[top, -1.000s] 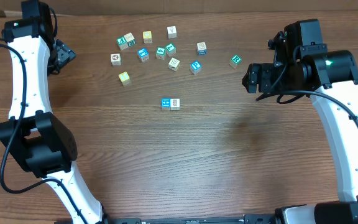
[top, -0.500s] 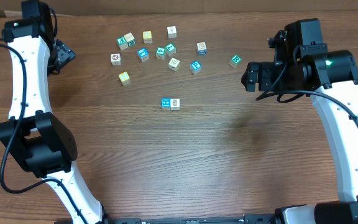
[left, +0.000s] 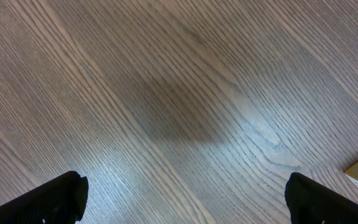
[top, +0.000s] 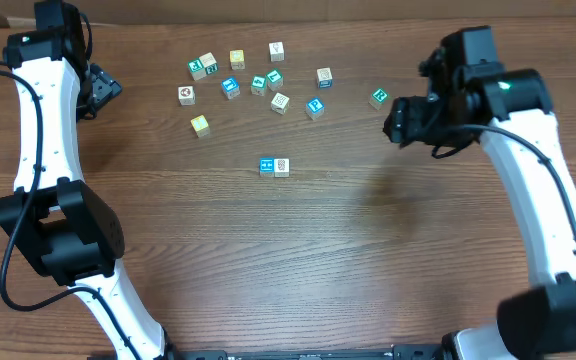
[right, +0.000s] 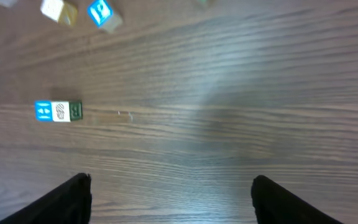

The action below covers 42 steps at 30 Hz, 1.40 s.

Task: Form a horizontal line
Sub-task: 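Move the right gripper left and grasp the blue P block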

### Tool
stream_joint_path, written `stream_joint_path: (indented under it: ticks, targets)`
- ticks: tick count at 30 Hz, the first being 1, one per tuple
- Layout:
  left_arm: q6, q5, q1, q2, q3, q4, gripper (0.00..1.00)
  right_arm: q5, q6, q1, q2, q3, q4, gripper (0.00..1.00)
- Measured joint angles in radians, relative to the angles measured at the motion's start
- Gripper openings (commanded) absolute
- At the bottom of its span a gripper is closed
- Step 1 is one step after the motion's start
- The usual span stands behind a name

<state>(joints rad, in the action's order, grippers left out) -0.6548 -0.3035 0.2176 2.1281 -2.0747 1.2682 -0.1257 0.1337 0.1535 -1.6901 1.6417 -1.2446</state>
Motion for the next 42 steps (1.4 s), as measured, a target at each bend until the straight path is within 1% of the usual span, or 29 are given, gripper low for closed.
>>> stream_joint_path:
  ticks: [4,8,12,19,23,26,28,36,39,42]
  targets:
    - [0.0,0.0,0.0,0.0,0.0,0.0,1.0,-0.005,0.002,0.037,-0.073,-0.001,0.03,0.75]
    - [0.0,0.0,0.0,0.0,0.0,0.0,1.0,-0.003,0.002,0.086,-0.116,-0.003,0.129,0.75]
    - [0.0,0.0,0.0,0.0,0.0,0.0,1.0,0.008,0.002,0.131,-0.119,-0.006,0.222,0.75]
    - [0.0,0.0,0.0,0.0,0.0,0.0,1.0,0.089,-0.003,0.193,-0.119,-0.008,0.417,0.76]
    - [0.0,0.0,0.0,0.0,0.0,0.0,1.0,0.106,-0.039,0.207,-0.124,-0.008,0.507,0.75]
    - [0.0,0.0,0.0,0.0,0.0,0.0,1.0,0.108,-0.095,0.207,-0.169,-0.007,0.576,0.7]
    - [0.0,0.0,0.0,0.0,0.0,0.0,1.0,0.111,-0.135,0.207,-0.22,-0.007,0.62,0.7]
    - [0.0,0.0,-0.001,0.0,0.0,0.0,1.0,0.09,-0.22,0.207,-0.4,-0.008,0.738,0.7]
    - [0.0,0.0,-0.002,0.0,0.0,0.0,1.0,0.045,-0.246,0.207,-0.438,-0.008,0.763,0.66]
    - [0.0,0.0,-0.002,0.0,0.0,0.0,1.0,0.025,-0.259,0.207,-0.46,-0.008,0.784,0.65]
